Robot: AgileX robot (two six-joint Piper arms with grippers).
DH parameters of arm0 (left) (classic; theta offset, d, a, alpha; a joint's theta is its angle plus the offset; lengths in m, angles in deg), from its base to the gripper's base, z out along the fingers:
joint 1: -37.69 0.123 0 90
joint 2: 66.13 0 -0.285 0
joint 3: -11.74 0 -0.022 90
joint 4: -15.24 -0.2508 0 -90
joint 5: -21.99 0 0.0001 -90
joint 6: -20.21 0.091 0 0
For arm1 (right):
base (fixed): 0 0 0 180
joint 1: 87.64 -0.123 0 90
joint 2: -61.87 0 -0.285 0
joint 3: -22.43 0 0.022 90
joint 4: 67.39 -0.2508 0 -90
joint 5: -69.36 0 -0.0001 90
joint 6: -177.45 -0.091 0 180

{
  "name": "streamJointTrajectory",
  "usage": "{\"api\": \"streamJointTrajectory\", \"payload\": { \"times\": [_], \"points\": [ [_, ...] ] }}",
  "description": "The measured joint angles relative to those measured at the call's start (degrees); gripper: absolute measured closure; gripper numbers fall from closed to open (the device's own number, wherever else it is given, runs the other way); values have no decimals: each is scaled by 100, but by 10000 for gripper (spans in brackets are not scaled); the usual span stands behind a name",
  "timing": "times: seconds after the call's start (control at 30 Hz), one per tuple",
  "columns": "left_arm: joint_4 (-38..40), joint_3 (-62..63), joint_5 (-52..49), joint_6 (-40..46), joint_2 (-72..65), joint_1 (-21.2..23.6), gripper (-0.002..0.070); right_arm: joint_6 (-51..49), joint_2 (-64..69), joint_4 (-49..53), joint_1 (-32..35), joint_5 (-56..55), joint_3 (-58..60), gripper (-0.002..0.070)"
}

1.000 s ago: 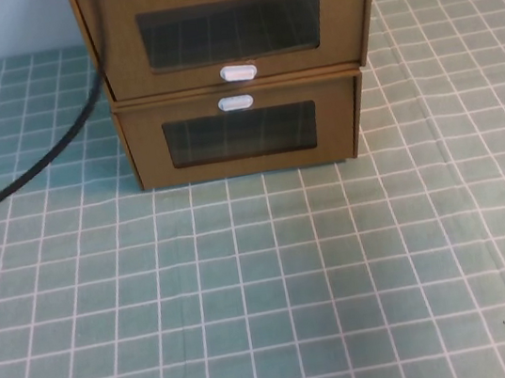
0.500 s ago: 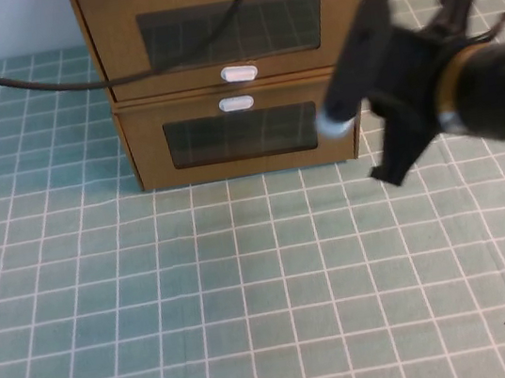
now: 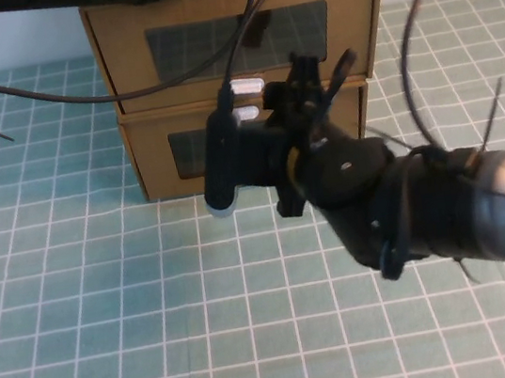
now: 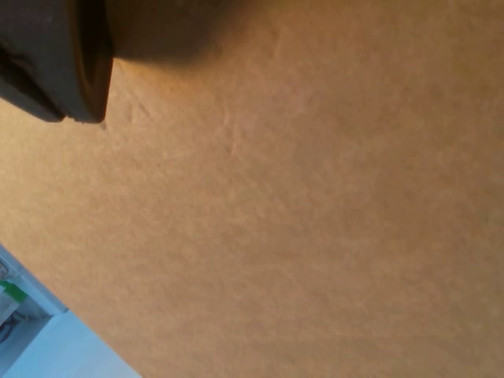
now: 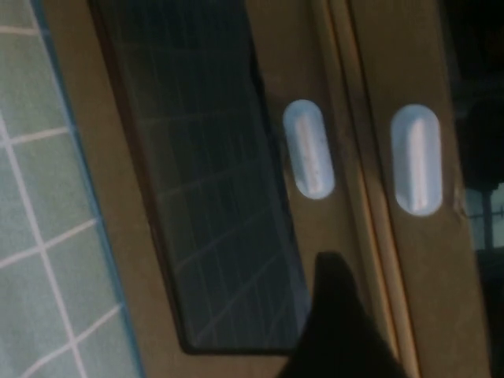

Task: Open the shoe box
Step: 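Pull the top drawer of the cardboard box fully open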

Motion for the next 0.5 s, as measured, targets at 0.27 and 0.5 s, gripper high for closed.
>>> {"api": "streamJointTrajectory", "payload": {
  "times": [0.27, 0.5],
  "points": [
    [3, 9, -43, 0, 0, 3, 680, -47, 783, 77, -14, 714, -659, 248],
    [17, 13, -55, 0, 0, 3, 680, -60, 1034, 77, -14, 775, -1104, 248]
  ]
}}
